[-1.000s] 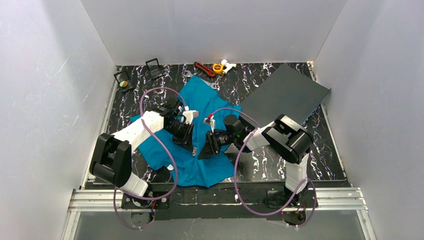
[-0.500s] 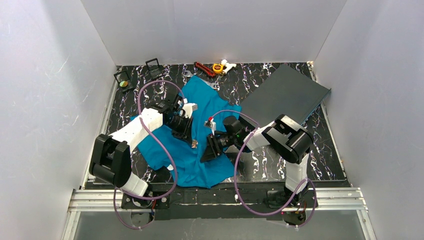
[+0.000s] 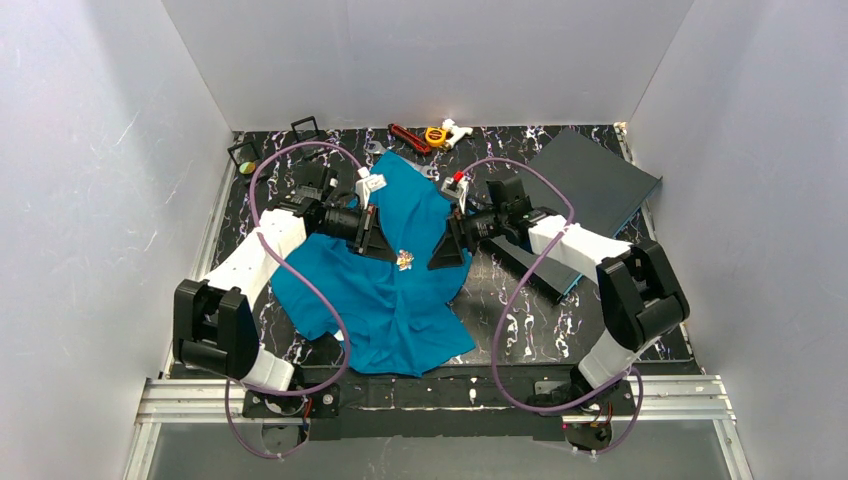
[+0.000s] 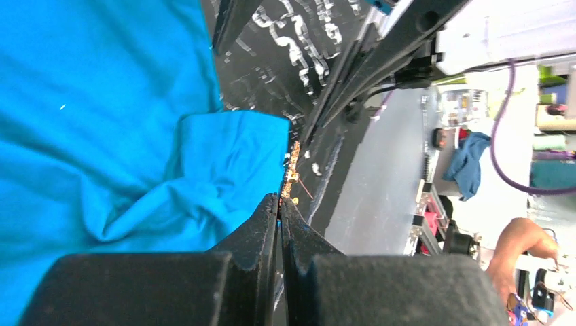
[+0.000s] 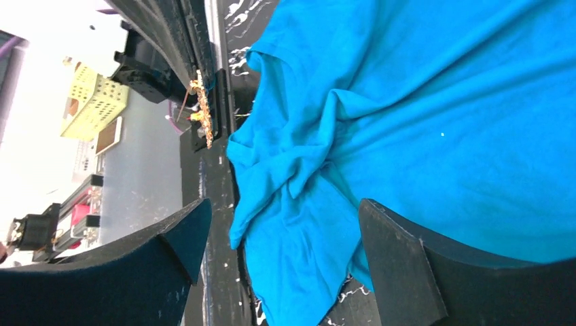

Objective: Remove the brooch from the garment

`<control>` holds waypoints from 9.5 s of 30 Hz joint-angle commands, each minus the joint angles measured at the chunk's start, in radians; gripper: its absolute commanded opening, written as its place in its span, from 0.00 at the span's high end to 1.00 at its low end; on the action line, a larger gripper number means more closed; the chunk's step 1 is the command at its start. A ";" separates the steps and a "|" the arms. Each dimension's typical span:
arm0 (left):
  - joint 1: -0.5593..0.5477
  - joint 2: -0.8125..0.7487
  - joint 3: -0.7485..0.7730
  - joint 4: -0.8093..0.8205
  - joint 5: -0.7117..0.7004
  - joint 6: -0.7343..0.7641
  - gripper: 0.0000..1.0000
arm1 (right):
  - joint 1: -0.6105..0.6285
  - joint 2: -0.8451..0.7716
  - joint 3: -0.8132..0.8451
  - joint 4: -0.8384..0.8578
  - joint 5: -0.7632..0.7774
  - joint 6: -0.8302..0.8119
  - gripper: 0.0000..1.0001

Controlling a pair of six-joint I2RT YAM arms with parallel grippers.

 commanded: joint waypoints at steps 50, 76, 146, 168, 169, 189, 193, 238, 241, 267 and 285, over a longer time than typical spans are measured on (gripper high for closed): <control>-0.025 -0.108 -0.096 0.215 0.165 -0.183 1.00 | 0.064 -0.069 -0.035 0.431 -0.125 0.475 0.99; -0.052 -0.112 -0.142 0.307 0.098 -0.270 0.52 | 0.064 -0.039 -0.178 0.705 -0.098 0.741 0.99; -0.005 -0.103 0.053 0.179 -0.232 -0.327 0.09 | 0.055 -0.091 0.218 -0.197 0.426 -0.016 0.99; 0.082 -0.032 0.101 0.340 -0.058 -0.524 0.28 | 0.162 -0.096 0.434 -0.365 0.797 -0.399 0.99; 0.096 -0.022 0.099 0.359 -0.031 -0.558 0.29 | 0.170 -0.091 0.451 -0.373 0.807 -0.421 0.99; 0.170 -0.064 0.001 0.682 0.381 -0.939 0.49 | 0.311 -0.553 -0.125 0.233 0.696 -1.466 0.99; 0.058 -0.145 -0.069 0.682 0.371 -0.935 0.50 | 0.352 -0.589 -0.239 0.361 0.661 -1.542 0.99; 0.025 -0.173 -0.113 0.696 0.336 -0.956 1.00 | 0.416 -0.605 -0.307 0.382 0.700 -1.575 0.52; 0.052 -0.179 -0.118 0.698 0.314 -0.937 1.00 | 0.416 -0.605 -0.307 0.351 0.735 -1.600 0.23; 0.370 0.228 0.296 0.628 -0.397 -0.839 1.00 | 0.024 -0.204 -0.005 -0.191 1.175 -1.021 0.02; 0.417 0.589 0.510 0.729 -0.812 -1.033 1.00 | -0.064 -0.023 0.220 -0.435 0.679 -0.395 0.01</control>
